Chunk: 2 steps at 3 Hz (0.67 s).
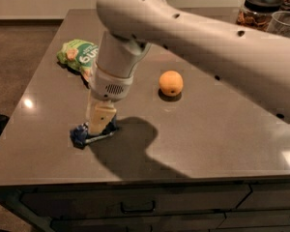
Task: Move rxbar blueberry near orange
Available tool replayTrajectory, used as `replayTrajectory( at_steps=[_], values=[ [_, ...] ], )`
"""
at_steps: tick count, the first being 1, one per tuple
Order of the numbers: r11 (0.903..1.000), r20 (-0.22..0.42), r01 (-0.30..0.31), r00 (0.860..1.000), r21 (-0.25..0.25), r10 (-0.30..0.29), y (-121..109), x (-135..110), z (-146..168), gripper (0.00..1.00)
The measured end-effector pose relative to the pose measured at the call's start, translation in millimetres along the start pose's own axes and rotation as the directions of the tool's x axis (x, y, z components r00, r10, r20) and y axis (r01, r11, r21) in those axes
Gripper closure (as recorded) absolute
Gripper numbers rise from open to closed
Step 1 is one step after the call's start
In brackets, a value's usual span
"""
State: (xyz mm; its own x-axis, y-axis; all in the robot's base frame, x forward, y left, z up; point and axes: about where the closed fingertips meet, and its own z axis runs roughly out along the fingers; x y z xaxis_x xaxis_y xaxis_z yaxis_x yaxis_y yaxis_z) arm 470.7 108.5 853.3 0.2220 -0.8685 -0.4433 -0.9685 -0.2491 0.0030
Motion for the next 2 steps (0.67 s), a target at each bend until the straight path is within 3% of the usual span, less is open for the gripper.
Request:
replayTrajectory(
  at_steps=[1, 2],
  values=[
    [0.9951, -0.006, -0.08, 0.997, 0.058, 0.08, -16, 38, -29, 1.0],
    [0.9779, 0.002, -0.169, 0.985, 0.123, 0.17, -28, 86, -63, 1.0]
  ],
)
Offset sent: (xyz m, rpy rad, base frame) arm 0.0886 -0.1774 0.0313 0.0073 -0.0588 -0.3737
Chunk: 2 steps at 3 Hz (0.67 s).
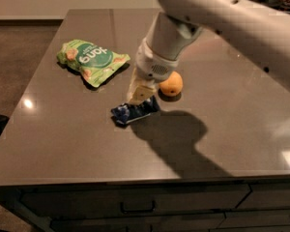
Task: Move rxbar blueberry near orange
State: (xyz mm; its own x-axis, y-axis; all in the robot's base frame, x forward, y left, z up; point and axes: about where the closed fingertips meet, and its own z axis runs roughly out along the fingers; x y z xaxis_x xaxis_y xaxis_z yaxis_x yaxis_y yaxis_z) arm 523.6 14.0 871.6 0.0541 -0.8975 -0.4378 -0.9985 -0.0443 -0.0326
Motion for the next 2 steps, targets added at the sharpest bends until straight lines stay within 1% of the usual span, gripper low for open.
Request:
replayTrajectory(
  at_steps=[1, 2],
  values=[
    [0.9958, -0.007, -0.079, 0.997, 0.046, 0.08, -13, 45, -23, 1.0],
    [0.988, -0.01, -0.136, 0.991, 0.074, 0.137, -17, 79, -41, 1.0]
  ],
)
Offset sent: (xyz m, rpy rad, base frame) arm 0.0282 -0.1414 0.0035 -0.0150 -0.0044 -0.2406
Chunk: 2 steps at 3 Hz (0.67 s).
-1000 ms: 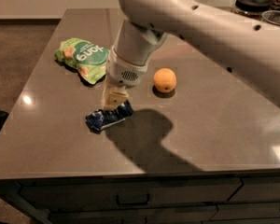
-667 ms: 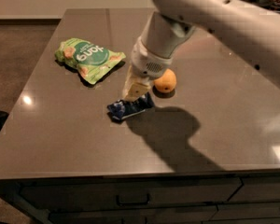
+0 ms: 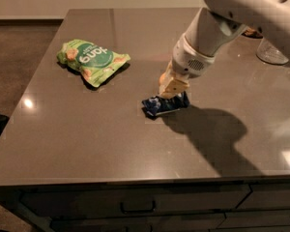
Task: Move rxbar blueberry near orange
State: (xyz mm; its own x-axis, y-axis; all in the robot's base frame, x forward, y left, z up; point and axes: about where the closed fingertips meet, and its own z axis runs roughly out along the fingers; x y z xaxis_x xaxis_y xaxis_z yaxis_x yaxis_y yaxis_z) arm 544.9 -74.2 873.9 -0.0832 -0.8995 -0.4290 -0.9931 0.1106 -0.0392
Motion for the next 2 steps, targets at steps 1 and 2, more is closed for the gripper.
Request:
replayTrajectory(
  at_steps=[1, 2],
  values=[
    [0.9991, -0.002, -0.038, 0.999, 0.016, 0.038, -5, 23, -10, 1.0],
    [0.9976, -0.003, -0.063, 0.998, 0.028, 0.063, -9, 37, -16, 1.0]
  ],
)
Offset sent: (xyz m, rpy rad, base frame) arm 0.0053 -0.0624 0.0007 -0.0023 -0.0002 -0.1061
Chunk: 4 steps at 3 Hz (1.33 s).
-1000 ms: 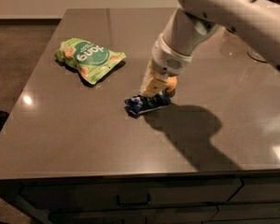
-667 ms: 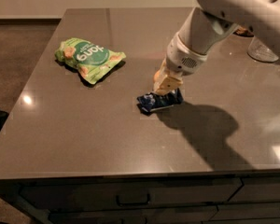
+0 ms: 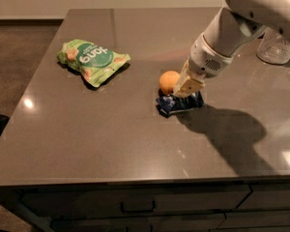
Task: Move rxbar blueberry near orange
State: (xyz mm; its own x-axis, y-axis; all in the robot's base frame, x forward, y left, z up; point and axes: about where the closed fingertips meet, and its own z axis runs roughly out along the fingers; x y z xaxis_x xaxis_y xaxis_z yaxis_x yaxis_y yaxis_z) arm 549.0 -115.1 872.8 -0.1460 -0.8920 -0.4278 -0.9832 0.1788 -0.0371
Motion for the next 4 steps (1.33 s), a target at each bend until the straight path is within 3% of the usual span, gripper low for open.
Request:
replayTrajectory(
  at_steps=[4],
  values=[
    [0.9959, -0.028, -0.044, 0.999, 0.078, 0.047, -16, 31, -23, 0.0]
  ],
)
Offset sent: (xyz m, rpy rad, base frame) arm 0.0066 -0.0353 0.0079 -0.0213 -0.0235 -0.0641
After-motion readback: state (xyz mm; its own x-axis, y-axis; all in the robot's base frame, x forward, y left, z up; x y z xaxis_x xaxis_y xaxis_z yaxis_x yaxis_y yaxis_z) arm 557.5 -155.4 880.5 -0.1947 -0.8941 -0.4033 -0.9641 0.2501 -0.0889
